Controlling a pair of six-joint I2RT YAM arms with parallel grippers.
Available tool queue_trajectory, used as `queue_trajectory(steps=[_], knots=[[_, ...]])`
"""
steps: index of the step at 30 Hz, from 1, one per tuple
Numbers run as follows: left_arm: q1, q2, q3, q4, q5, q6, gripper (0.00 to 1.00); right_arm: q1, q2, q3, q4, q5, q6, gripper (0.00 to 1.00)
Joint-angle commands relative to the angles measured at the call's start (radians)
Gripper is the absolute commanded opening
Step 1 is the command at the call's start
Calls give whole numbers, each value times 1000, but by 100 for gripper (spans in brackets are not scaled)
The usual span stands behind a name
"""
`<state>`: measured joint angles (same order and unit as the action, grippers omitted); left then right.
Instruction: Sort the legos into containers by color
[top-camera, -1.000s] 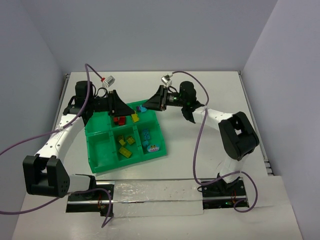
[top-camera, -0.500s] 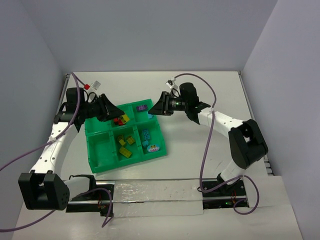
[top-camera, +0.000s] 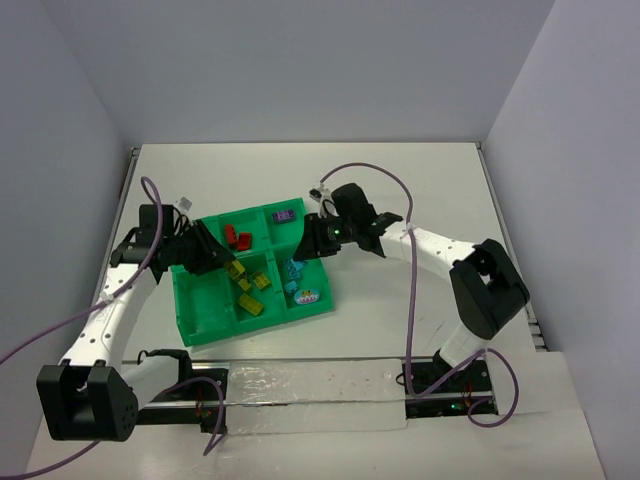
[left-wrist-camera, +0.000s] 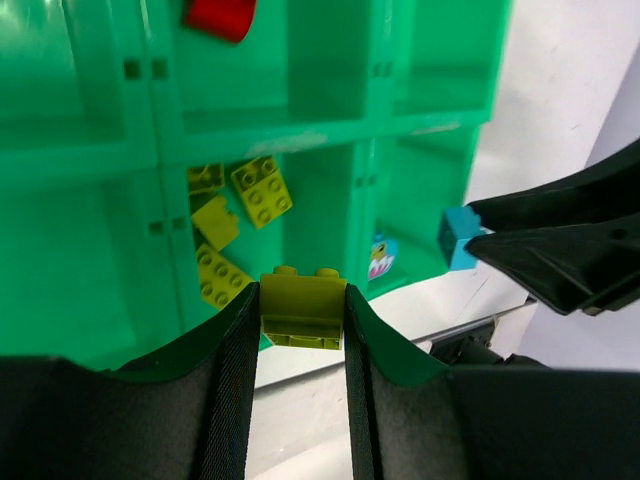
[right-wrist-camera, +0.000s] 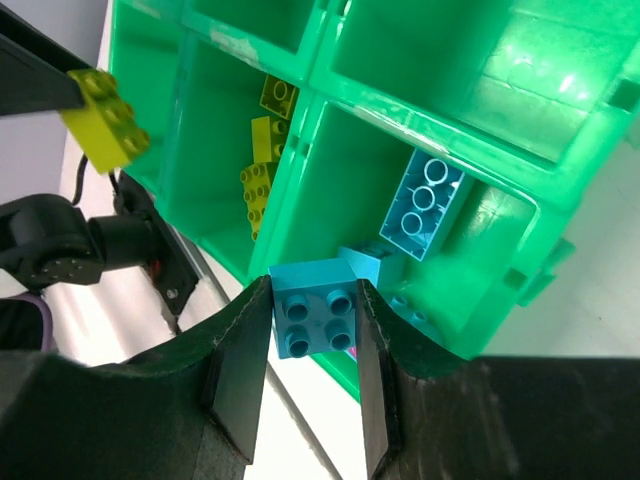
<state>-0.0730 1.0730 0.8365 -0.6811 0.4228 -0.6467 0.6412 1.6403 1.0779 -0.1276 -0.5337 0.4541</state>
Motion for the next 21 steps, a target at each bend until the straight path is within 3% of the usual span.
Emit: queue_trajectory(steps=[1, 4, 5, 9, 12, 15, 21], knots=[[-7, -17, -30, 33, 30, -4, 0, 18, 16, 66, -26, 40, -45, 50], [-15, -4, -43, 40, 40, 3, 1, 23, 16, 79, -30, 52, -45, 60], [-18, 3, -43, 37, 37, 6, 7, 22, 14, 84, -32, 54, -45, 64], [-30, 16, -32, 31, 17, 20, 49, 22, 10, 105, -47, 80, -43, 72], [-31, 24, -17, 31, 21, 25, 71, 22, 1, 118, -56, 98, -39, 73], [-31, 31, -4, 26, 26, 35, 79, 22, -18, 123, -63, 119, -33, 75], [-30, 42, 77, -13, -8, 69, 80, 17, -83, 126, -88, 207, -14, 77]])
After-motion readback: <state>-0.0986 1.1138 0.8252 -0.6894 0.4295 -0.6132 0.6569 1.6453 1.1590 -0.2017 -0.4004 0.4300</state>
